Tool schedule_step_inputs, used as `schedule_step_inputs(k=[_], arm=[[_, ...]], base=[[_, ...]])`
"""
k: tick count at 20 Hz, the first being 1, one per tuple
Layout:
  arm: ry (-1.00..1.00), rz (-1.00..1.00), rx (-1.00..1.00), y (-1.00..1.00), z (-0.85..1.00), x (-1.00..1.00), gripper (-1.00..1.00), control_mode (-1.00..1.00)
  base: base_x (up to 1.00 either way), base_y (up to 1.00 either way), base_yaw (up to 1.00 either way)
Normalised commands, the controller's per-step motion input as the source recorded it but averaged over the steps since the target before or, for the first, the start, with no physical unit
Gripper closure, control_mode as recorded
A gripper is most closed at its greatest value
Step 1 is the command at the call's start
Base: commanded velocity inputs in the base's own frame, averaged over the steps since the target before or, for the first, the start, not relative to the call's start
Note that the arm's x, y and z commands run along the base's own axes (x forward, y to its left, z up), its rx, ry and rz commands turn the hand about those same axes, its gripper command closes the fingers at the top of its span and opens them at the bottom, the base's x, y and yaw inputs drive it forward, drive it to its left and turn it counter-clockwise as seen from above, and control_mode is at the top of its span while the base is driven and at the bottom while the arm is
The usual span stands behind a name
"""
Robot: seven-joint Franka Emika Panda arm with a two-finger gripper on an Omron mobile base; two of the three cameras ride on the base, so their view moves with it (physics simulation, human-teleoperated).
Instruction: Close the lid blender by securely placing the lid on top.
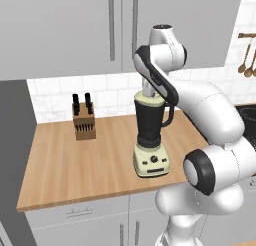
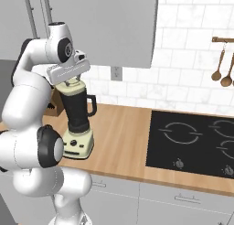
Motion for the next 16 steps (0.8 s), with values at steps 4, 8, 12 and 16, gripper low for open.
schedule_step_inputs(k=[4, 8, 12, 16], arm=[[-0.02, 0.0, 0.0, -0.02, 0.0, 0.06, 1.0, -1.0], [-0.06, 0.0, 0.02, -0.08, 0.0, -0.04, 1.0, -1.0], [-0.09, 0.0, 0.0, -0.03, 0.0, -0.06, 1.0, -1.0], [-0.03, 0.0, 0.01, 0.0, 0.0, 0.03, 1.0, -1.0]], base=[[0.0, 0.0, 0.0], [0.0, 0.0, 0.0], [0.0, 0.0, 0.0], [0.0, 0.0, 0.0]])
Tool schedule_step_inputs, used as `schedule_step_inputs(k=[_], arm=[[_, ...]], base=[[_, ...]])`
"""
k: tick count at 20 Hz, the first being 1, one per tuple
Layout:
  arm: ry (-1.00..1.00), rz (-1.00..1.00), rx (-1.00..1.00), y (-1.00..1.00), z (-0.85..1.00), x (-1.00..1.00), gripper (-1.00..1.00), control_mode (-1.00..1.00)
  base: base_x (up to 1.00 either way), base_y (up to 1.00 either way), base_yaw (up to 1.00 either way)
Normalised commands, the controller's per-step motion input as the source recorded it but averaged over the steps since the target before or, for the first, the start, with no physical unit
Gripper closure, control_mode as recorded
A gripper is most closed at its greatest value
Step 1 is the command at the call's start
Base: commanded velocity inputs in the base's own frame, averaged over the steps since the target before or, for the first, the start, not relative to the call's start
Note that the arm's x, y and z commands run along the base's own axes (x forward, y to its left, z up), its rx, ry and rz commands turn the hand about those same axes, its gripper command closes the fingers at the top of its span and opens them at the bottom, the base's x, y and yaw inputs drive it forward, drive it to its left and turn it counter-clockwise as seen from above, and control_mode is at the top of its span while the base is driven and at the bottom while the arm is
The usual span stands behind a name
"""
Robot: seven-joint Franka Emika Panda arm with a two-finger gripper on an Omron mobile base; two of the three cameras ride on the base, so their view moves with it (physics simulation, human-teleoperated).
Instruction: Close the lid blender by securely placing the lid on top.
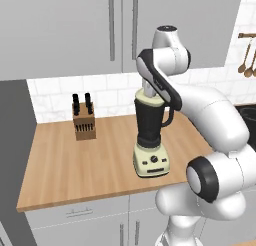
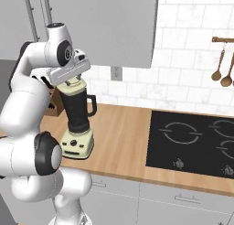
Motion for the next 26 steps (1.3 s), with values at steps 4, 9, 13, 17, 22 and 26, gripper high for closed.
schedule_step_inputs(k=[4, 9, 13, 17, 22, 26], arm=[[0.08, 0.0, 0.0, 0.01, -0.03, 0.01, 1.0, -1.0], [0.07, 0.02, 0.0, 0.0, -0.06, -0.06, 1.0, -1.0], [-0.04, 0.02, 0.0, 0.0, -0.01, -0.08, 1.0, -1.0], [-0.13, 0.0, 0.0, 0.0, 0.0, 0.03, 1.0, -1.0], [-0.03, 0.0, 0.0, 0.0, -0.02, 0.0, 1.0, -1.0], [0.11, 0.04, 0.0, 0.0, -0.11, -0.01, 1.0, -1.0]], base=[[0.0, 0.0, 0.0], [0.0, 0.0, 0.0], [0.0, 0.0, 0.0], [0.0, 0.0, 0.0], [0.0, 0.0, 0.0], [0.0, 0.0, 0.0]])
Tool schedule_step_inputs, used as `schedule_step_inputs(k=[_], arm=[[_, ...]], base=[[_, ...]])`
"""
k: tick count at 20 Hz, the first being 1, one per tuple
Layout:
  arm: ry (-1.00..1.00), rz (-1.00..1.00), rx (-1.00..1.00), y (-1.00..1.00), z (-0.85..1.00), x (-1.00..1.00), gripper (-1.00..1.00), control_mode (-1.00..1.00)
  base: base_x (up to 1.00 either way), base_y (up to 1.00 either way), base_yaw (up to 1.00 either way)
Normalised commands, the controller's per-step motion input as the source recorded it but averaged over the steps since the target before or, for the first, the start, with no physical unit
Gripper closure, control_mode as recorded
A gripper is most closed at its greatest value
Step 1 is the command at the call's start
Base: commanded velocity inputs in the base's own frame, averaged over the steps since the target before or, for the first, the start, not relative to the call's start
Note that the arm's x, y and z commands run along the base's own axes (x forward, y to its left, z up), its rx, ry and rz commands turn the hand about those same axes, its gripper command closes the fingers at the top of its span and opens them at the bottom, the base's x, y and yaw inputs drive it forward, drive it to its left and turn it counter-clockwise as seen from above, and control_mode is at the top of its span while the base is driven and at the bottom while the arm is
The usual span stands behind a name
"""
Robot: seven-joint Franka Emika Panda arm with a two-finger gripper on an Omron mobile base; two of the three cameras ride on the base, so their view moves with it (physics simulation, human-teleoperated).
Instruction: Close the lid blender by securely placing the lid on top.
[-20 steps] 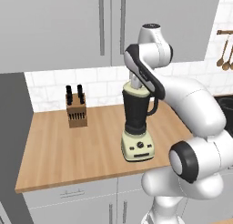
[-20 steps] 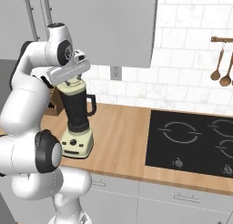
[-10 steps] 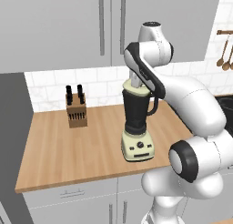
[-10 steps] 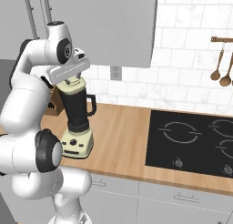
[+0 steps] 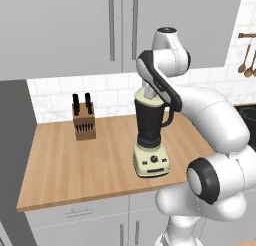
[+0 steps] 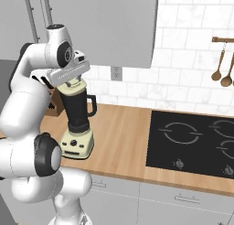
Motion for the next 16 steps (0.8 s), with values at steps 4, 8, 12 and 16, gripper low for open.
schedule_step_inputs(k=[4, 8, 12, 16], arm=[[0.15, 0.09, -0.01, 0.0, -0.03, -0.04, 1.0, -1.0], [0.14, 0.07, 0.0, 0.0, 0.0, 0.01, 1.0, -1.0], [0.0, 0.0, 0.01, 0.0, -0.24, -0.06, 1.0, -1.0], [0.01, 0.0, 0.0, 0.0, -0.29, -0.02, 1.0, -1.0]], base=[[0.0, 0.0, 0.0], [0.0, 0.0, 0.0], [0.0, 0.0, 0.0], [0.0, 0.0, 0.0]])
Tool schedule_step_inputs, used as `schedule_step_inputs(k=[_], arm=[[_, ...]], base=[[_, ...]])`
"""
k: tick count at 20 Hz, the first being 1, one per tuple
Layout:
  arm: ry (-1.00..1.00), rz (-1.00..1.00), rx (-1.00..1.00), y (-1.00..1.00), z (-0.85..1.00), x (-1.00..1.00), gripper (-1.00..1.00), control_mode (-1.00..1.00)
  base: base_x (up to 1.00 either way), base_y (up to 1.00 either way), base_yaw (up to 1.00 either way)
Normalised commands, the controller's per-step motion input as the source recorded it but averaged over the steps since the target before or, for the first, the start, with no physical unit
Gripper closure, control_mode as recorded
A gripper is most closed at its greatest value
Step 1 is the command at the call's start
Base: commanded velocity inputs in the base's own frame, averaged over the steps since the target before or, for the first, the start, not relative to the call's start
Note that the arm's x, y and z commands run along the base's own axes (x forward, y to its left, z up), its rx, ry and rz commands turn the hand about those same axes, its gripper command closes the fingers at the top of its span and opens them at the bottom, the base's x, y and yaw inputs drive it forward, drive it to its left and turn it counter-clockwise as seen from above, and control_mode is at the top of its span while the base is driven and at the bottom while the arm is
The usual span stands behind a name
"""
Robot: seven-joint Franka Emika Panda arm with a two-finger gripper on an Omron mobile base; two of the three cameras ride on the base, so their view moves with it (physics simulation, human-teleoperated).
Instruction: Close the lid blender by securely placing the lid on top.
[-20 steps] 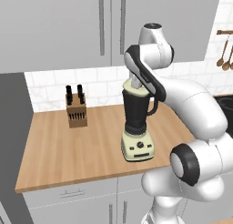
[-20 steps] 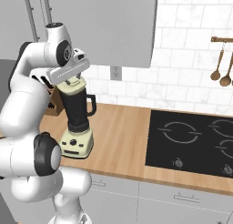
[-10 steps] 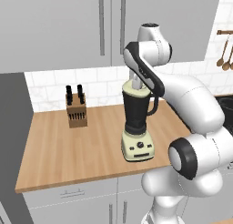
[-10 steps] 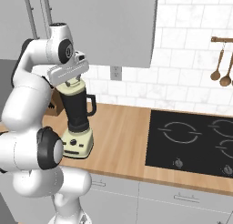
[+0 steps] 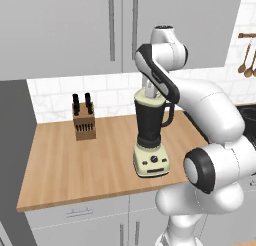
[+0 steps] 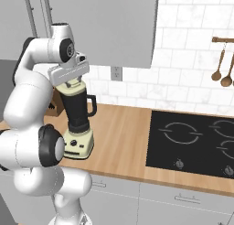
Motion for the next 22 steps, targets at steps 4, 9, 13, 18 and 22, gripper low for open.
schedule_step_inputs(k=[4, 9, 13, 18, 22], arm=[[0.11, 0.0, 0.0, 0.0, -0.28, 0.0, 1.0, -1.0], [0.01, -0.02, 0.0, 0.0, -0.17, -0.06, 1.0, -1.0], [-0.04, -0.07, 0.02, 0.02, -0.06, 0.08, 1.0, -1.0], [-0.13, -0.02, 0.0, 0.02, -0.13, 0.08, 1.0, -1.0], [0.08, 0.0, 0.0, 0.0, -0.33, -0.01, 1.0, -1.0]], base=[[0.0, 0.0, 0.0], [0.0, 0.0, 0.0], [0.0, 0.0, 0.0], [0.0, 0.0, 0.0], [0.0, 0.0, 0.0]])
